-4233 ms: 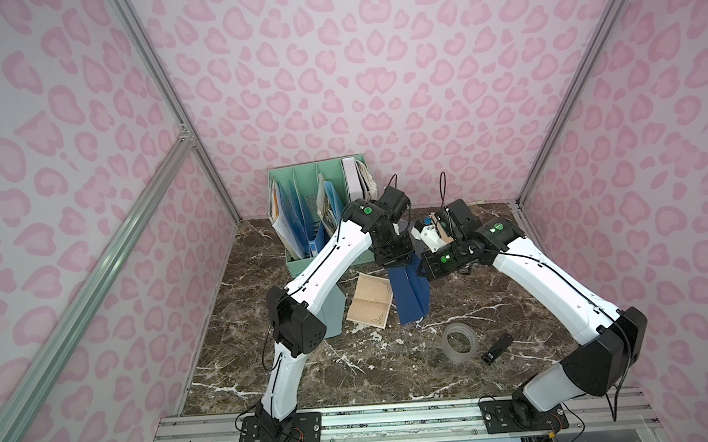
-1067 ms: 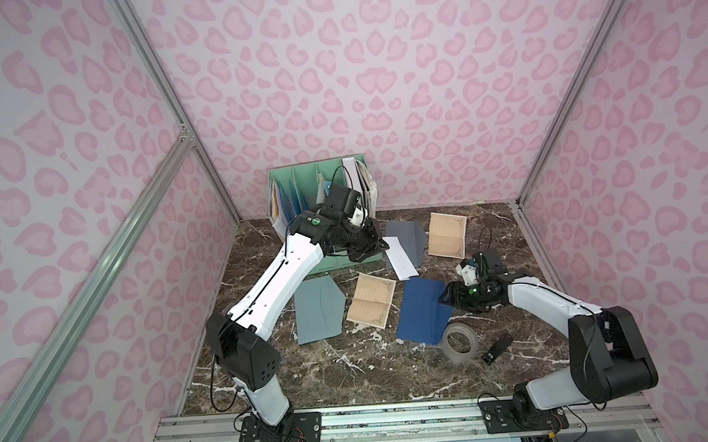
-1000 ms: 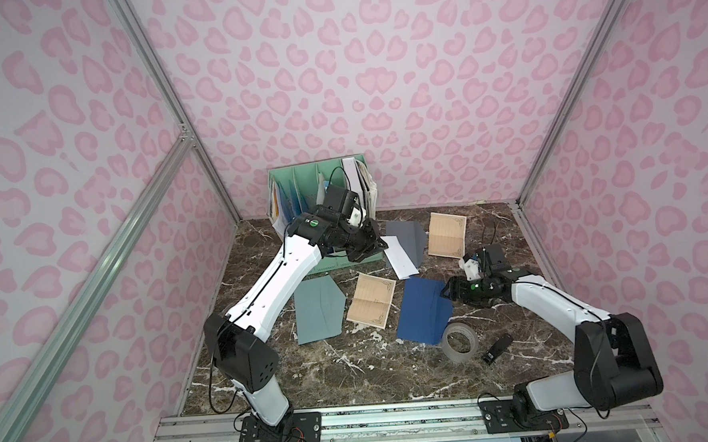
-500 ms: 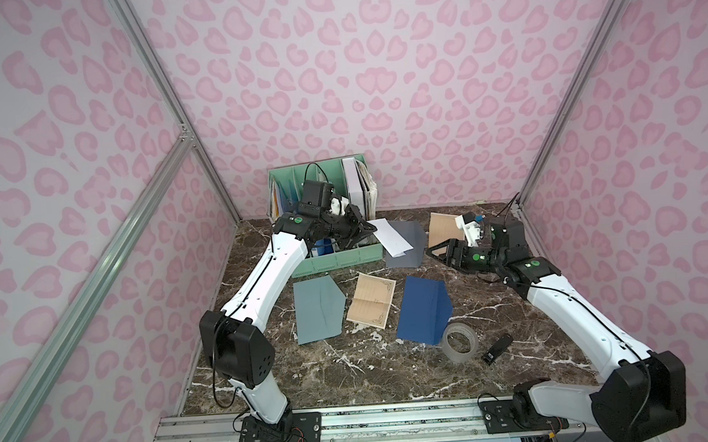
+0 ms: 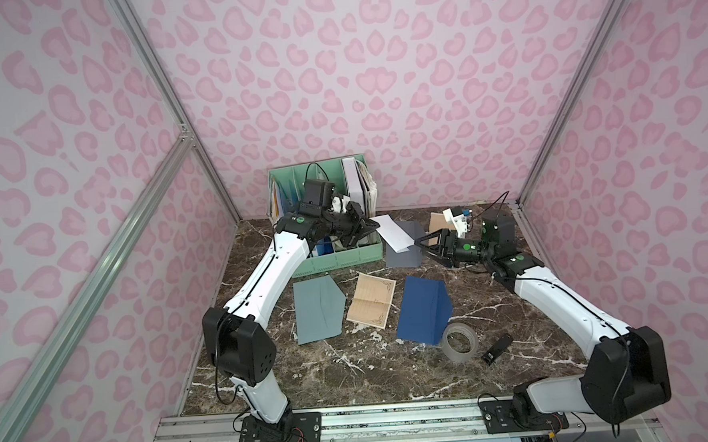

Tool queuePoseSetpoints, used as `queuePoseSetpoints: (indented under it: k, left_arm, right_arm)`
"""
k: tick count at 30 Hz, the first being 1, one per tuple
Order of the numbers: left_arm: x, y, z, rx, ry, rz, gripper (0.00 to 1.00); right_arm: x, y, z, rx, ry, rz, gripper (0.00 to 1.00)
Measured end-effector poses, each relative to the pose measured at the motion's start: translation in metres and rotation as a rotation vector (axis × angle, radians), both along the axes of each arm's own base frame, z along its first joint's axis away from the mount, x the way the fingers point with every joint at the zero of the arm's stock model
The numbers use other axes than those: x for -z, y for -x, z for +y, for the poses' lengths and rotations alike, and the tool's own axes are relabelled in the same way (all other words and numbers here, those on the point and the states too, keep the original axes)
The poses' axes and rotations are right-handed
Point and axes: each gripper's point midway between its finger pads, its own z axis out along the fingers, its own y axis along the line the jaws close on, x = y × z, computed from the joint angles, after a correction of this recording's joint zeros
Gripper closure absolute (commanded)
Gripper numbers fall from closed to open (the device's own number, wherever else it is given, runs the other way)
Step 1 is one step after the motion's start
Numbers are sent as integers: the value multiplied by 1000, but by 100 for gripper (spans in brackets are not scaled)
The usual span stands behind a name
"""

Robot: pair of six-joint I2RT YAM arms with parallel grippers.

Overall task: Take the letter paper out of the envelope
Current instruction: Unfold the letter paper.

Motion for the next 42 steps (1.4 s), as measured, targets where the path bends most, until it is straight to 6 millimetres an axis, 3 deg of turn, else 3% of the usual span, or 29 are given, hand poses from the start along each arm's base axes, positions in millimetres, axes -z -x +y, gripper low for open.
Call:
queuePoseSetpoints:
  k: [17,26,33,38,42]
  left_arm:
    - [4,-1,-10,-1,23,16,100]
    - [5,-2,-20,0,42,8,100]
    - [0,-7,-27,-25,71,5,100]
    - [4,-8,-38,-25,79,15,100]
    - [4,-5,-45,-16,85,14,100]
  right_arm:
    - [0,-12,9,-9,-86,42,48]
    - [-21,-13,11,-7,-157,34,53]
    - [-24,-11,16,-21,-160,31,55]
    - [-21,-10,21,-30,-154,38,63]
    - [-23,-14,21,-16,-149,32,85]
